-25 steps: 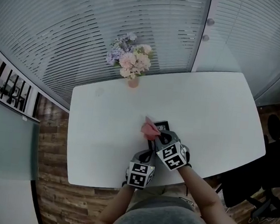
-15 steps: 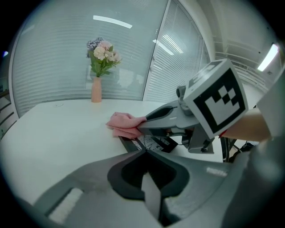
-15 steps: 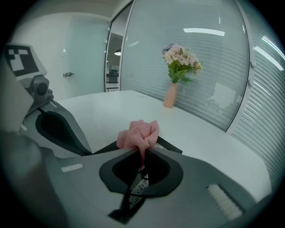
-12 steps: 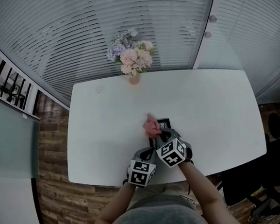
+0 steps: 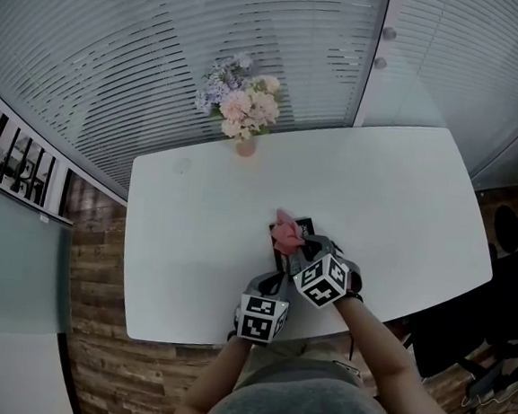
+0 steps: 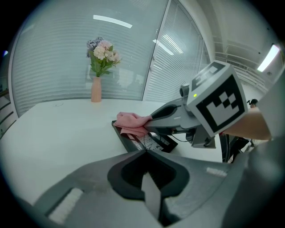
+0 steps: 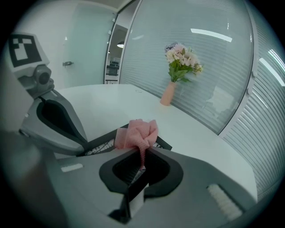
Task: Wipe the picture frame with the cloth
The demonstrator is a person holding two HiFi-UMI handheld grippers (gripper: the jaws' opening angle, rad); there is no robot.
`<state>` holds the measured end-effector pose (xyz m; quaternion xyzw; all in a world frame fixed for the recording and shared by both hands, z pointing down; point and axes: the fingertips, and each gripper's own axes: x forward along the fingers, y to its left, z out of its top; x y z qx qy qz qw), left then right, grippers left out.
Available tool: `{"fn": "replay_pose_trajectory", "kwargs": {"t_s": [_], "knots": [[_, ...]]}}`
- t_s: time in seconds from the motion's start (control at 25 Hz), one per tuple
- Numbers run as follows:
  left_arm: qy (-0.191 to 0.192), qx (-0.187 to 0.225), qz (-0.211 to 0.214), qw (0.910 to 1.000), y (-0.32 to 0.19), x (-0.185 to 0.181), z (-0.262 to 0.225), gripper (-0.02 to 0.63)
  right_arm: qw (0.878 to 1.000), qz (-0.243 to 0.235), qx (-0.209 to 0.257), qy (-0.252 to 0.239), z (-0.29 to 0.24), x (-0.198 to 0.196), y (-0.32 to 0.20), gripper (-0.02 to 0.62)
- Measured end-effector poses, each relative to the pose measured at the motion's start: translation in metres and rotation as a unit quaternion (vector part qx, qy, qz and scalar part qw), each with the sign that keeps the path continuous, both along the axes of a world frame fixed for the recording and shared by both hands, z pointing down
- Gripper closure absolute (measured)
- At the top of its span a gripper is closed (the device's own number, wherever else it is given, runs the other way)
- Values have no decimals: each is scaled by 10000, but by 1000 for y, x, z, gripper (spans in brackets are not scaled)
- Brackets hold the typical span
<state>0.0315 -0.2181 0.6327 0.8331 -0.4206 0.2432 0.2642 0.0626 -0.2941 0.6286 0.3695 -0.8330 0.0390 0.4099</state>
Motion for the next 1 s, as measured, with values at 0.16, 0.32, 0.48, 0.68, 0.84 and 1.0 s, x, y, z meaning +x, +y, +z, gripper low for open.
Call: {"fn": "replay_pose_trajectory", "kwargs": {"t_s": [0.16,0.32,0.48,0.68,0.84,1.0], "knots": [[-9,6,-13,10000,0,0,0,604,9999,63,49,119,-2,10,0,580],[-4,-1,-21,10000,0,1,1,604,9996,210,108,169,-4,22,-1,580],[-5,20,-44,10000,-1,0,0,604,9987,439,165,187,-7,36,-4,580],[1,4,-54,10000,0,-1,0,604,9983,533,128,176,-7,43,-2,580],[1,11,-54,10000,0,-1,-1,604,9982,540,199,142,-11,41,-2,580],[-21,24,-88,10000,0,-3,-2,604,9977,585,330,-8,-24,42,2,579]]}}
